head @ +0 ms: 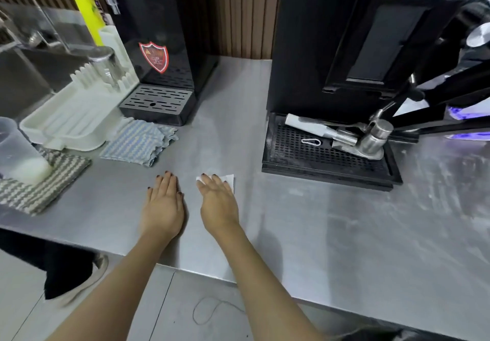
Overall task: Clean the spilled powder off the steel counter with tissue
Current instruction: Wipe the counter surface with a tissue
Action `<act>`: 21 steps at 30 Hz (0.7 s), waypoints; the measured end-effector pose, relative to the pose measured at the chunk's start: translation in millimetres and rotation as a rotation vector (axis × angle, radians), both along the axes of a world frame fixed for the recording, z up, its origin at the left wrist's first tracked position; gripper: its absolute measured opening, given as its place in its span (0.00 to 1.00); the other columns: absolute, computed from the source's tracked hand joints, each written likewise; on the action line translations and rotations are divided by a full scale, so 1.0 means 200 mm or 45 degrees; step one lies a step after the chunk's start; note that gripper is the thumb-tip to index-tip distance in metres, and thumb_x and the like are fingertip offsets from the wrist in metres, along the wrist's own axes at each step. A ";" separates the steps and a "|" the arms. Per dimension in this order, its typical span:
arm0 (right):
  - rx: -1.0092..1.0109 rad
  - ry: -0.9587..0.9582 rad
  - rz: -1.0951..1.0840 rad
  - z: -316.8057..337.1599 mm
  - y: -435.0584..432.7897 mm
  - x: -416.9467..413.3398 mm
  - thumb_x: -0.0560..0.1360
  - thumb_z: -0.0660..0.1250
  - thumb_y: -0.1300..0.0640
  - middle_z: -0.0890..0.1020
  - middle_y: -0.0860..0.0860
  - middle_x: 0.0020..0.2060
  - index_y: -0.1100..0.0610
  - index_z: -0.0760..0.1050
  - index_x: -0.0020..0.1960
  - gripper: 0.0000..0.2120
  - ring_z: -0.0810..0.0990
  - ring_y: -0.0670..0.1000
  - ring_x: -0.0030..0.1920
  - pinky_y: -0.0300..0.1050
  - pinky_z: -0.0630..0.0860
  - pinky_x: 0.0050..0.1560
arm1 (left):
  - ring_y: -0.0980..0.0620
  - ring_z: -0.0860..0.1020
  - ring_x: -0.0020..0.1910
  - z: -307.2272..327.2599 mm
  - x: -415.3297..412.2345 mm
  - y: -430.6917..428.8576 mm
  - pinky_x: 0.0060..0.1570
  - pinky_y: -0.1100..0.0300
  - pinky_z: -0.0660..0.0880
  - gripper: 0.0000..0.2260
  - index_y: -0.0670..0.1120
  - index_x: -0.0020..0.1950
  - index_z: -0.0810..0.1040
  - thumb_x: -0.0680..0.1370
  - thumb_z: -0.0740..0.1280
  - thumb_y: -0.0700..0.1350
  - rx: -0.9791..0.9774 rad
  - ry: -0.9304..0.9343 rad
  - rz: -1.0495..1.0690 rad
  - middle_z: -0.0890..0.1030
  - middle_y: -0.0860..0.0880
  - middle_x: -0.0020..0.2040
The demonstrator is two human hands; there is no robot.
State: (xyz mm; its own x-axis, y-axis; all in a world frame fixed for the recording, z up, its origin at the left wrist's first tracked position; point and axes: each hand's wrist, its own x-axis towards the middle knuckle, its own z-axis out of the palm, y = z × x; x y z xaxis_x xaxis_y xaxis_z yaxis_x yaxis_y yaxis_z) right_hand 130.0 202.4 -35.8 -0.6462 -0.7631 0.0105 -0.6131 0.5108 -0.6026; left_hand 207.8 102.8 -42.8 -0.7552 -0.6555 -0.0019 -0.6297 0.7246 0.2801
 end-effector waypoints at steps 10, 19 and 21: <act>-0.064 0.003 -0.699 -0.07 0.52 -0.23 0.71 0.53 0.76 0.65 0.56 0.71 0.62 0.65 0.69 0.28 0.58 0.56 0.73 0.42 0.49 0.72 | 0.46 0.49 0.75 0.00 0.01 -0.01 0.73 0.51 0.48 0.22 0.40 0.75 0.53 0.81 0.48 0.45 -0.009 -0.024 -0.047 0.53 0.44 0.76; -0.025 0.016 -0.551 0.07 0.24 -0.06 0.75 0.55 0.70 0.72 0.58 0.64 0.63 0.71 0.63 0.18 0.68 0.55 0.66 0.29 0.62 0.55 | 0.45 0.48 0.75 -0.02 0.00 -0.01 0.73 0.48 0.48 0.23 0.40 0.74 0.52 0.81 0.47 0.45 -0.038 -0.028 -0.046 0.52 0.44 0.76; -0.017 0.047 -0.358 0.01 0.06 -0.09 0.76 0.54 0.68 0.74 0.59 0.61 0.63 0.73 0.60 0.16 0.70 0.55 0.64 0.33 0.63 0.59 | 0.45 0.48 0.75 -0.02 0.00 -0.01 0.73 0.47 0.48 0.23 0.40 0.74 0.52 0.81 0.47 0.45 -0.030 -0.017 -0.052 0.52 0.44 0.76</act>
